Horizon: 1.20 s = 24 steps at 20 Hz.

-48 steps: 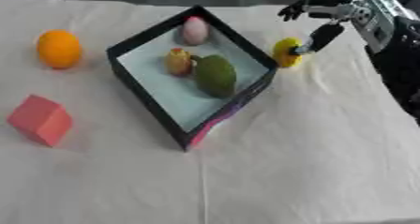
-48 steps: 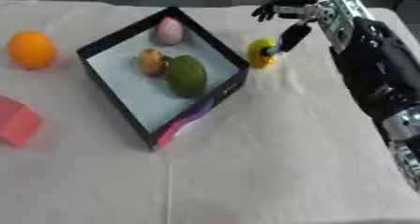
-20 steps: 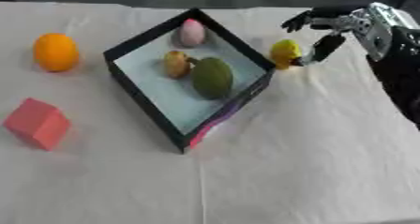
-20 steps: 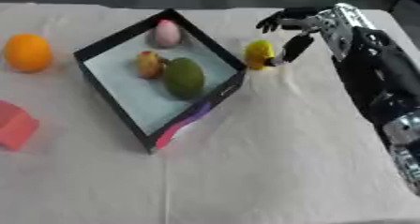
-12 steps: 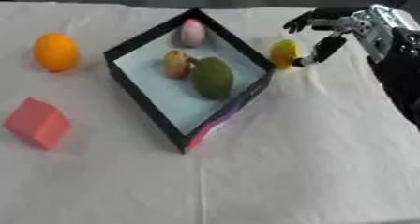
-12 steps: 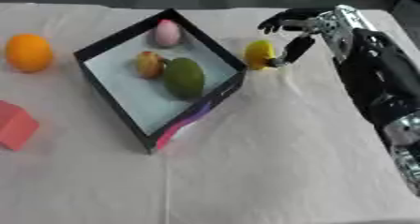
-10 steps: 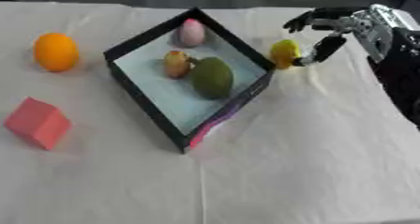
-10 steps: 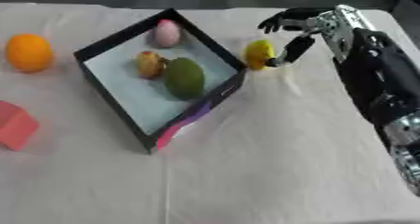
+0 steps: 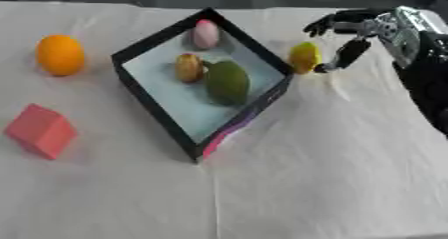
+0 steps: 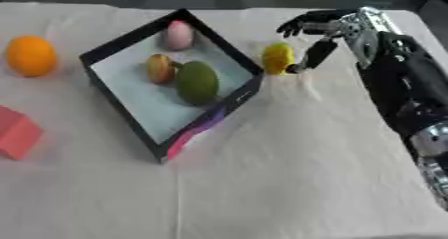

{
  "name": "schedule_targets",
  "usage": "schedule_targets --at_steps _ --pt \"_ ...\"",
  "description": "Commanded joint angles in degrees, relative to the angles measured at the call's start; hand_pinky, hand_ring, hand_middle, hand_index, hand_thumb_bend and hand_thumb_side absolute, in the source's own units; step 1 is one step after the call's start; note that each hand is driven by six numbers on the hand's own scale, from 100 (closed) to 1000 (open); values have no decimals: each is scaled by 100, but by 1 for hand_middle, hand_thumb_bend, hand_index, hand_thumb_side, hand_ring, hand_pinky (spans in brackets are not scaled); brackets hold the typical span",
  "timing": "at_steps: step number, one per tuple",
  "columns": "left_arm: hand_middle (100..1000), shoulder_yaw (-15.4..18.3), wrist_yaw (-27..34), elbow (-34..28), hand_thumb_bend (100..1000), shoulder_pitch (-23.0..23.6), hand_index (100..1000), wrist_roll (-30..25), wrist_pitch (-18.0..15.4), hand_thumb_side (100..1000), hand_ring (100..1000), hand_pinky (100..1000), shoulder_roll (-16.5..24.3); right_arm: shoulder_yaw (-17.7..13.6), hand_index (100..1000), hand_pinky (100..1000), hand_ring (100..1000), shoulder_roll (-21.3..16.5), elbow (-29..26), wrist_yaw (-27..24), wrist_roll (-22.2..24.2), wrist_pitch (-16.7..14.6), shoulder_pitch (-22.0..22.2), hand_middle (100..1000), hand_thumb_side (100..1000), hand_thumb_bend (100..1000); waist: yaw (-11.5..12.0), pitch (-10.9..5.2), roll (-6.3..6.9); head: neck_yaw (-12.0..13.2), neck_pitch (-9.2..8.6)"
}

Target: Pick up objects on the table and place them in the box.

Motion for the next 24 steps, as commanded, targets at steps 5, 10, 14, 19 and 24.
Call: schedule_targets --at_steps 5,10,14,19,24 --pt "782 -8 -14 -96 100 -23 844 -36 -5 720 846 948 121 -37 953 944 879 -84 -30 -143 44 160 -113 833 293 445 -11 -101 91 -24 -2" --pt "783 -17 -18 -91 100 -37 843 -52 4 721 846 950 111 -21 941 929 862 -22 -31 -283 102 330 -133 815 249 414 1 -92 86 -24 -9" --pt "783 -18 -24 -92 100 -43 843 -60 6 721 846 950 106 -12 921 919 853 9 -40 -329 102 441 -145 802 240 399 20 -88 82 -24 -19" --pt "784 -25 -29 -90 100 -44 843 -71 10 722 846 952 105 -16 854 878 819 18 -45 -339 55 494 -159 739 259 381 23 -87 78 -25 -15" --pt "783 -35 -31 -89 100 -40 842 -90 12 723 847 954 105 -33 788 848 777 44 -26 -438 -218 728 -176 665 262 311 22 -87 79 -27 -4"
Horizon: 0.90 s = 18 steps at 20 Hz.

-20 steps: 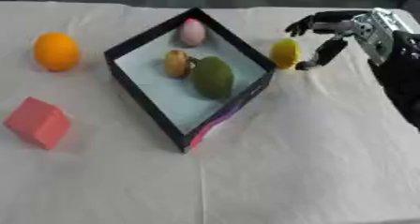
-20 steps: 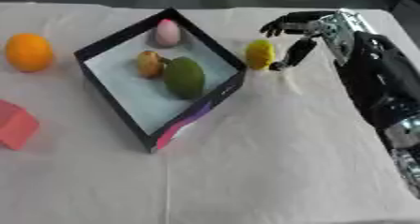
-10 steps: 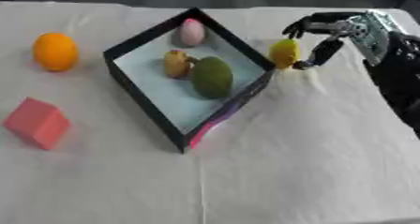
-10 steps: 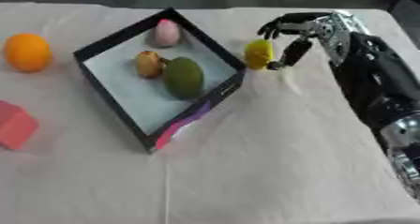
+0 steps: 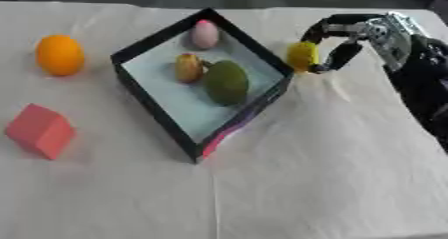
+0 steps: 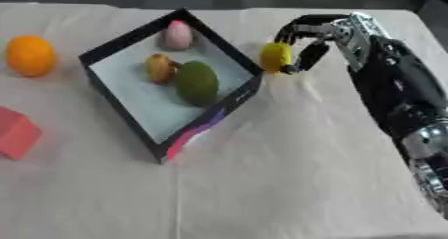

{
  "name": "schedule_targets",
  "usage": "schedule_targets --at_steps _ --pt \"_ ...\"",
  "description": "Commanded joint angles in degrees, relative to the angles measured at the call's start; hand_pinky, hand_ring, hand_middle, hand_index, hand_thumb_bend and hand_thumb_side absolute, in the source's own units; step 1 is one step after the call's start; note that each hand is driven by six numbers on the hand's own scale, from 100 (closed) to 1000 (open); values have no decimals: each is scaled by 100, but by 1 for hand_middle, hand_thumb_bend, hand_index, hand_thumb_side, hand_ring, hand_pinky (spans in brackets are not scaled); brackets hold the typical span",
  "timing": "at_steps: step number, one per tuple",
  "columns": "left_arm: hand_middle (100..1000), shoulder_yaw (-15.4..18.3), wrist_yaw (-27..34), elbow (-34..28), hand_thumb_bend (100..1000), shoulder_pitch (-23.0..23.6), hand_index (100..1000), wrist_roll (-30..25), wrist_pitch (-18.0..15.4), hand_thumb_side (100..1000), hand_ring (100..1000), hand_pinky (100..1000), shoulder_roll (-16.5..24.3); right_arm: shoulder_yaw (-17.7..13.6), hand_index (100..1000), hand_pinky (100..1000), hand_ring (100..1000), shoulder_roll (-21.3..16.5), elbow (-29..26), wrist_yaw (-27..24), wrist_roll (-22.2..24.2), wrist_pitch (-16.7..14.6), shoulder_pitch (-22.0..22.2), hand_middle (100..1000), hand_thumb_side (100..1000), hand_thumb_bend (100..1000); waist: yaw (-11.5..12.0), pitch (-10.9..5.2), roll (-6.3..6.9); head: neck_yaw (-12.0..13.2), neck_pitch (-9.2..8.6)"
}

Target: Pick up objects on the table and place them in the box.

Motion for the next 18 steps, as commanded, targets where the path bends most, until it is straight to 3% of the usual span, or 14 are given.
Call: schedule_targets --at_steps 1,8,18 --pt "783 2 -22 -89 100 -36 842 -29 -4 723 847 954 106 -31 780 845 774 -113 -38 -104 -166 129 -143 656 262 309 4 -88 79 -7 -3" --pt "785 -8 -6 -90 100 -42 843 -42 -6 720 847 956 121 -8 697 817 721 -139 -45 -169 -439 311 -180 571 278 289 3 -100 76 2 5" --pt "787 -4 7 -96 100 -10 842 -41 -16 715 847 959 150 -85 669 809 689 -357 -184 -549 -576 501 -382 544 207 243 -15 -141 69 33 32"
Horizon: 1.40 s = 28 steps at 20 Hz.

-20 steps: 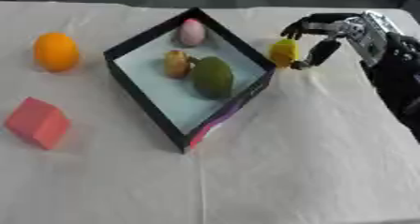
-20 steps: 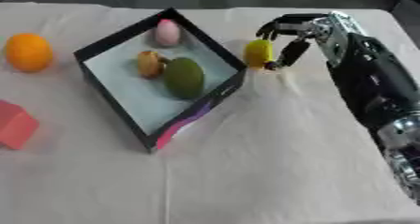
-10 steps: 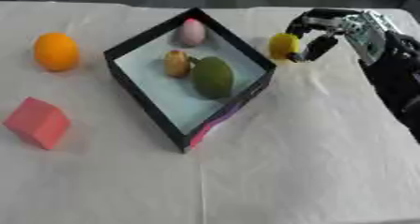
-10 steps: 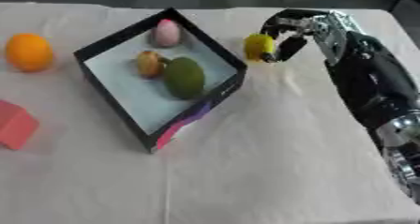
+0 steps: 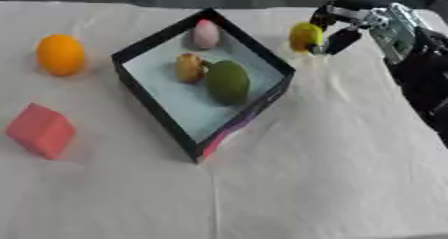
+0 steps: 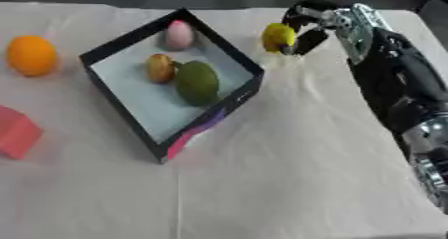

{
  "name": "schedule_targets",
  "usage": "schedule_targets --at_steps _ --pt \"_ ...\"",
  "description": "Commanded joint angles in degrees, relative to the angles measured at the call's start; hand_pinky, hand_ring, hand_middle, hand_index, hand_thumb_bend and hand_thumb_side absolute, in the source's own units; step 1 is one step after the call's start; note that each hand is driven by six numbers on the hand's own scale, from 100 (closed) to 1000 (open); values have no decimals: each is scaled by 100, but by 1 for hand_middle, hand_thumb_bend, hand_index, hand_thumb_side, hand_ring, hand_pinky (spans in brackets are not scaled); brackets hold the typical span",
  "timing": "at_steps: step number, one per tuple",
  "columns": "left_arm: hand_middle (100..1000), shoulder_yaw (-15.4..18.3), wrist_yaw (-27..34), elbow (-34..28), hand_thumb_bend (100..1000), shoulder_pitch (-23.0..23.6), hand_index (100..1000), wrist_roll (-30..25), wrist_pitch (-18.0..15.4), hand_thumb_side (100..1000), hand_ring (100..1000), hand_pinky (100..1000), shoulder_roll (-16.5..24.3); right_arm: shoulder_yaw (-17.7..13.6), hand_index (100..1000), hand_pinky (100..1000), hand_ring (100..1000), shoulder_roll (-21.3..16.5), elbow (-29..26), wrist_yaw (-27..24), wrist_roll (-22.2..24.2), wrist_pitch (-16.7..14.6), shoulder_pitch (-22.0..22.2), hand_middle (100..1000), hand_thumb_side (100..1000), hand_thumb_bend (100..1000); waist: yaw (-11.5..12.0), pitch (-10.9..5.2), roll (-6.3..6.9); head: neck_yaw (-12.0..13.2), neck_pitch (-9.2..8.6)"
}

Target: Pick up objects on the table and place them in the box.

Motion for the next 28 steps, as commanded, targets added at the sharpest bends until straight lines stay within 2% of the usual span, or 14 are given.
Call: schedule_targets --at_steps 1,4,7,11,15,21,22,23,24,28 --pt "787 26 8 -98 100 -10 842 -11 -26 714 847 959 154 -84 668 808 687 -304 -198 -210 -32 90 -194 542 200 236 -5 -142 68 6 28" --pt "788 31 18 -103 100 -3 843 -3 -34 712 847 960 165 -115 664 809 674 -358 -367 -478 -13 184 -247 535 143 174 -7 -151 65 5 37" --pt "789 31 31 -110 100 -3 843 4 -35 710 848 960 170 -91 661 809 664 -359 -790 -903 80 245 -258 531 102 141 -17 -163 63 16 47" --pt "789 30 52 -120 100 -4 843 19 -40 705 848 961 184 138 656 799 659 -352 -1582 -1364 221 298 -219 528 114 212 -24 -179 61 9 53" --pt "791 41 75 -146 100 -3 843 45 -49 701 848 961 190 409 655 793 656 -206 -2276 -1625 369 298 -111 528 124 231 -20 -187 56 -1 60" --pt "791 71 112 -164 100 0 843 99 -38 701 848 963 191 612 655 790 655 178 -2705 -1482 540 324 64 527 138 232 -16 -200 44 12 98" --pt "791 72 113 -163 100 -1 843 105 -35 701 848 963 188 626 655 790 655 247 -2692 -1405 549 322 80 527 140 232 -12 -202 45 11 97" --pt "792 73 117 -162 100 -5 842 112 -32 700 848 963 183 637 655 789 656 321 -2650 -1312 553 320 92 526 109 289 -5 -203 47 6 99" --pt "792 72 123 -163 100 -10 842 119 -31 700 848 963 181 644 655 789 656 393 -2590 -1205 549 309 98 527 155 240 1 -205 49 0 101" --pt "793 69 143 -174 100 -25 842 134 -37 696 849 964 184 643 653 785 659 646 -2233 -681 441 223 142 528 194 268 27 -206 54 -13 102"
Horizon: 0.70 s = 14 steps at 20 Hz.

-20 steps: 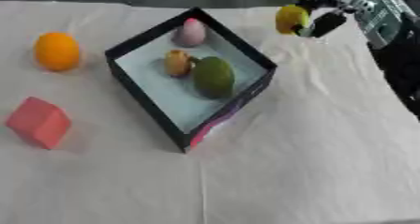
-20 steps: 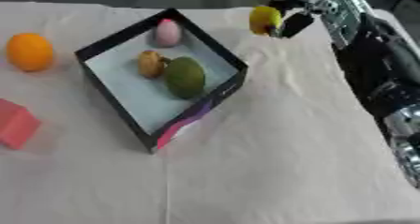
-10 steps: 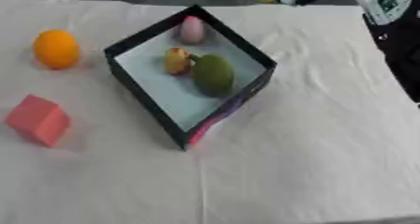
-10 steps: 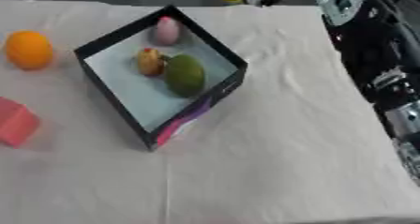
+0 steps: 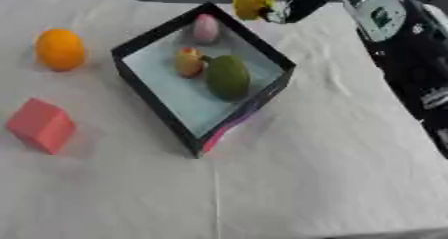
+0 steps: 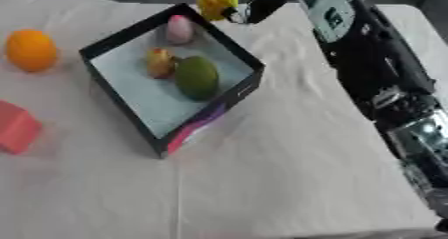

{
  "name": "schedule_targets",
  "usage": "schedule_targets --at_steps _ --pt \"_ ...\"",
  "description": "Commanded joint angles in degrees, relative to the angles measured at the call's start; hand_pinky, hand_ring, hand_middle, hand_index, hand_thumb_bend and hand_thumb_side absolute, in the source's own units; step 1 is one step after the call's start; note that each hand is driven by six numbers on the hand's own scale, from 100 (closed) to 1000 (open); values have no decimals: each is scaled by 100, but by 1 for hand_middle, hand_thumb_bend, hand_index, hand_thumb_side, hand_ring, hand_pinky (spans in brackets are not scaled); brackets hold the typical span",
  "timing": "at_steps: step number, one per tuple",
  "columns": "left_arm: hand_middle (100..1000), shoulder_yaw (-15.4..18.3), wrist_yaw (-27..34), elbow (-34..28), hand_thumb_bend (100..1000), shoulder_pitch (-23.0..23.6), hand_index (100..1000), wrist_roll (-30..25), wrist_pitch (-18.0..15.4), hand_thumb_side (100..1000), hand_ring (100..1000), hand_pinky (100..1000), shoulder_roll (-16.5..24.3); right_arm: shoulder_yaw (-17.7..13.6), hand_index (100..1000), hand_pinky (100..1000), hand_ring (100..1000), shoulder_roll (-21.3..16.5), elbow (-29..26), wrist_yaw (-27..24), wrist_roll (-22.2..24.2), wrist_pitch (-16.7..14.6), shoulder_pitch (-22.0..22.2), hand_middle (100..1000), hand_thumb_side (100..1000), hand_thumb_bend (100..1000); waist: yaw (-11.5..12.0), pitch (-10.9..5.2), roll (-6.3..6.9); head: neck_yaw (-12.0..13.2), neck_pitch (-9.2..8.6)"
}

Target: Pick up objects on the table and place them in the box.

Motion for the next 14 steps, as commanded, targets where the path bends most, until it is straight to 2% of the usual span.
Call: schedule_targets --at_steps 1,4,5,8,11,12,14 --pt "793 64 43 -131 100 -32 843 29 -10 697 849 964 177 -49 651 785 660 86 229 411 -89 -89 -53 528 201 271 19 -199 54 -12 4" --pt "793 64 39 -129 100 -26 843 26 -12 698 849 965 176 -64 652 782 660 184 489 759 -199 -187 -6 530 234 303 28 -196 53 -8 10" --pt "793 63 36 -128 100 -27 843 24 -12 698 849 965 174 -68 655 782 662 208 569 873 -242 -223 8 533 218 321 31 -194 53 -8 10" --pt "793 57 26 -125 100 -25 843 12 -13 699 849 966 175 -93 687 793 681 245 711 1090 -377 -320 27 565 250 313 34 -189 53 -1 14" --pt "794 50 18 -117 100 -33 843 1 -11 699 849 966 175 -67 925 859 836 232 692 1179 -387 -458 18 772 250 327 33 -187 51 3 14" --pt "794 45 19 -119 100 -37 844 -5 -11 699 849 967 178 -59 950 873 855 220 666 1212 -327 -528 18 796 238 339 33 -186 51 8 13" --pt "794 43 21 -121 100 -38 844 -11 -15 698 849 967 184 -82 983 912 885 189 597 1257 -244 -617 18 832 199 434 28 -188 51 18 13"
